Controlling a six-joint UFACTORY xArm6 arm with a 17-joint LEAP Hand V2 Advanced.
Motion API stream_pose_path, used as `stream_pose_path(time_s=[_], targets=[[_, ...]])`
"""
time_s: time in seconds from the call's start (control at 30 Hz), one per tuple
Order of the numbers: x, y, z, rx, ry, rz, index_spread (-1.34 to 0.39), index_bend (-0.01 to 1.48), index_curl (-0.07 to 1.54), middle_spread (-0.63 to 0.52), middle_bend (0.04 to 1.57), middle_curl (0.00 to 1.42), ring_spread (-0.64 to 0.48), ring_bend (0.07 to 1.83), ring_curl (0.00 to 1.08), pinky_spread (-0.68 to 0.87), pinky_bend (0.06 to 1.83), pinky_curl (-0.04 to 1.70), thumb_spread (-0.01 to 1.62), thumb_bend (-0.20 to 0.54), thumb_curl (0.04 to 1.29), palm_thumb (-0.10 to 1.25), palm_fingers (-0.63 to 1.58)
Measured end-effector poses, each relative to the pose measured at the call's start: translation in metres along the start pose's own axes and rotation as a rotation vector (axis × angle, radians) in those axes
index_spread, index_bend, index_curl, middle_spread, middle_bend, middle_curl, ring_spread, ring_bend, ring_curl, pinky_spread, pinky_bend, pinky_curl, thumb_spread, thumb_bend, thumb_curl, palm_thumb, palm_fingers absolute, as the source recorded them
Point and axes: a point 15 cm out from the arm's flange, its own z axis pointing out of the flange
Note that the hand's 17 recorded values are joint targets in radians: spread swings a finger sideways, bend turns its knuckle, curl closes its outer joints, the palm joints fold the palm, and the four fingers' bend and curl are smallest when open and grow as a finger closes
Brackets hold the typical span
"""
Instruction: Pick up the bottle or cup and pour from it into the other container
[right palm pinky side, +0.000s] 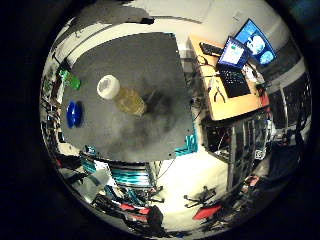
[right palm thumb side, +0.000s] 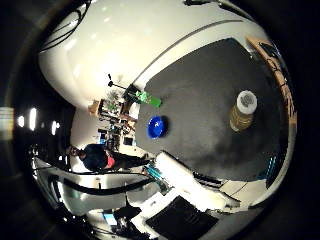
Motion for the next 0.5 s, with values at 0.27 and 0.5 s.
stream_pose_path(time_s=[0.27,0.5], targets=[[0.041,0.017,0.023,0.054,-0.092,0.104,-0.24,0.15,0.26,0.1,0.26,0.33,0.18,0.5,0.25,0.46,0.98,0.01,1.0,-0.027,0.3,0.48,0.13],[0.067,0.021,0.052,0.124,-0.206,0.175,-0.22,0.15,0.26,0.1,0.27,0.33,0.18,0.53,0.25,0.46,1.0,0.0,1.0,-0.025,0.31,0.5,0.11]])
